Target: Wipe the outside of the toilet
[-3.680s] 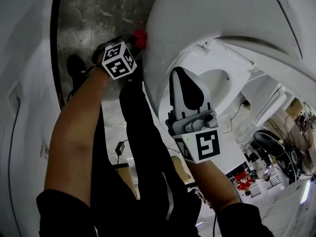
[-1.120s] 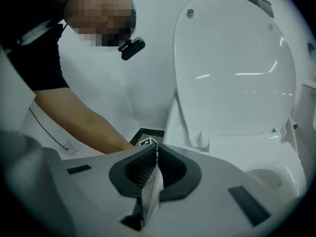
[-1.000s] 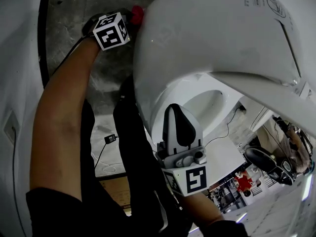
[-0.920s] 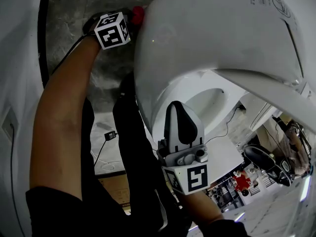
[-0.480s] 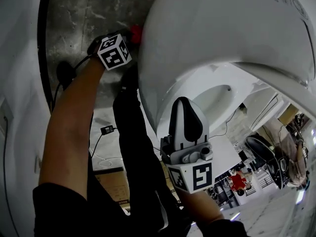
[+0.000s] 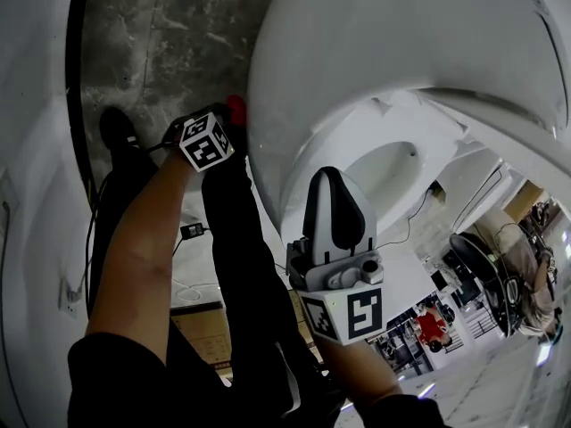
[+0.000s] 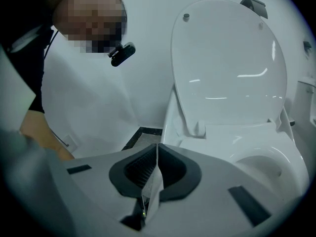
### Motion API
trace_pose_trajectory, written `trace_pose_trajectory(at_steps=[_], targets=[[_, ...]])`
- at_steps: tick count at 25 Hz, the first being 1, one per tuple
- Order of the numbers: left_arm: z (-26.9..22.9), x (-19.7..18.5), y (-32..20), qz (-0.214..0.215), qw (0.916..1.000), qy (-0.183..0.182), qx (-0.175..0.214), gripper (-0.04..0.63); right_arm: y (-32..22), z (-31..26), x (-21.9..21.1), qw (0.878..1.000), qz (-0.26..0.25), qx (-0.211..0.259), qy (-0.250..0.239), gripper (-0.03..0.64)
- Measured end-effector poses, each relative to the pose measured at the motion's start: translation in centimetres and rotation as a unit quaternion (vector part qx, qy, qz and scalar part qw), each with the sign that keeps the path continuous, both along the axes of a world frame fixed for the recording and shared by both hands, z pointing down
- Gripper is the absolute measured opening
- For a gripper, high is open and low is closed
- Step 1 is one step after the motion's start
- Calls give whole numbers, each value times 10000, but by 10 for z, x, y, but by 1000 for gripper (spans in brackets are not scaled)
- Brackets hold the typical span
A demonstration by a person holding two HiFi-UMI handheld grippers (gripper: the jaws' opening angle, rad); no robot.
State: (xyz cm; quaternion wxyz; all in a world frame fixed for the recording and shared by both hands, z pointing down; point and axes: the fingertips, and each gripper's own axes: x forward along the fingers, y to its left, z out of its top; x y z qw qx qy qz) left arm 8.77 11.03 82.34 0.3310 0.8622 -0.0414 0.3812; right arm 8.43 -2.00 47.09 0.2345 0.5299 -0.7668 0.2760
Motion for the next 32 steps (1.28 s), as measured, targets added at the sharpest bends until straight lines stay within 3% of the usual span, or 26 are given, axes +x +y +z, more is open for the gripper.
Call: trace_pose_trajectory(at_steps=[6,11,17,22,24,27,29,32], targets=[[-15,9,42,-122,9992,124,-364,57,9,-7,1,10000,-50,62,-19,37],[-44,25,96,45,9966,326,-751,57,14,-16,8,9999,-7,139,-59,37],[-110,35,142,337,9913,717,-1051,57,16,-38,16,9996,54,221,-155,37],[-190,1,133,258,9926,712,-944,57,13,-92,23,9986,-100,470,-225,37],[-222,-19,109,-48,9949,637,-784,57,6,-117,23,9971,-237,642,-321,37],[-287,-39,65,-968,9921,616,-511,57,-1,-161,28,9943,-533,778,-491,37],[-340,-49,22,-1736,9822,713,-113,57,-7,-193,35,9915,-746,936,-517,37],[-432,-65,-53,-2682,9562,917,727,57,-20,-241,43,9854,-957,1308,-517,37]])
